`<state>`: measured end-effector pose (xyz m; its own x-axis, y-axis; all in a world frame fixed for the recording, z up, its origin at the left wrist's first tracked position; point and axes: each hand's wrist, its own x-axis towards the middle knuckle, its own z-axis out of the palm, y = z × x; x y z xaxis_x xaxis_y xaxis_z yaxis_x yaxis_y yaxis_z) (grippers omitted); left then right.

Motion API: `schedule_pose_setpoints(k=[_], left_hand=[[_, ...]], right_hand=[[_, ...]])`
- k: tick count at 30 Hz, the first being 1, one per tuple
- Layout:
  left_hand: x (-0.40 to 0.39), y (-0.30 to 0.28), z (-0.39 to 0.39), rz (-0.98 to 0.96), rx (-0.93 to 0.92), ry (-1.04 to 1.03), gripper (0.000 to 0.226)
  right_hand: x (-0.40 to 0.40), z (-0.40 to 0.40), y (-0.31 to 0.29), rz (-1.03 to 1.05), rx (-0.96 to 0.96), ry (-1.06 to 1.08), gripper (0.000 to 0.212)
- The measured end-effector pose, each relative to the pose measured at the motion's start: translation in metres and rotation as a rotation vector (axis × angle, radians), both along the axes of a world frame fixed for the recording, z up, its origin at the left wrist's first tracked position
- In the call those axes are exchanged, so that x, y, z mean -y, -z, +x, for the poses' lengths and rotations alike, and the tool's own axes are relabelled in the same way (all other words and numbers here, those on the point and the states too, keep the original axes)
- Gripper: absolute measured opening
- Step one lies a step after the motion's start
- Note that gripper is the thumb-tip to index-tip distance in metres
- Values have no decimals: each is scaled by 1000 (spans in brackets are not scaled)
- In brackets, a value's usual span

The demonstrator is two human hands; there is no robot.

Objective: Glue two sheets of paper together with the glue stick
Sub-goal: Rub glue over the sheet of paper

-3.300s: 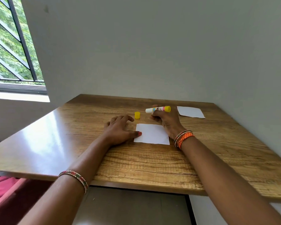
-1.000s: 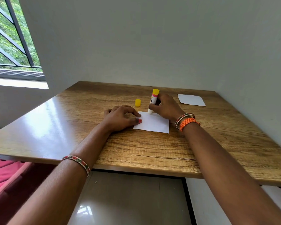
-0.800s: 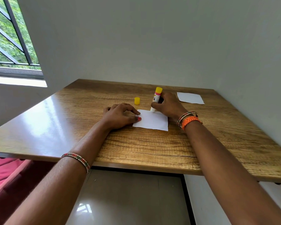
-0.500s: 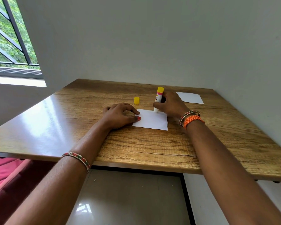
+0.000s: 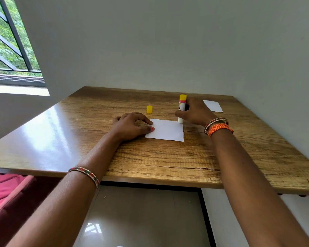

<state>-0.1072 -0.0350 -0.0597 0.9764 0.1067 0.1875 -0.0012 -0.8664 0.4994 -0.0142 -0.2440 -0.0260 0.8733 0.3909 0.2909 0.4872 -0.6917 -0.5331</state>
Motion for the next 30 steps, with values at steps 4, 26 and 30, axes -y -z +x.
schedule_pose_setpoints(k=[4, 26, 30], left_hand=[[0, 0, -1, -7, 3, 6, 30], [12, 1, -7, 363, 172, 193, 30], [10, 1, -6, 362, 164, 199, 50]], right_hand=[[5, 2, 0, -14, 11, 9, 29], [-9, -2, 5, 198, 134, 59, 26], [-12, -3, 6, 197, 125, 38, 24]])
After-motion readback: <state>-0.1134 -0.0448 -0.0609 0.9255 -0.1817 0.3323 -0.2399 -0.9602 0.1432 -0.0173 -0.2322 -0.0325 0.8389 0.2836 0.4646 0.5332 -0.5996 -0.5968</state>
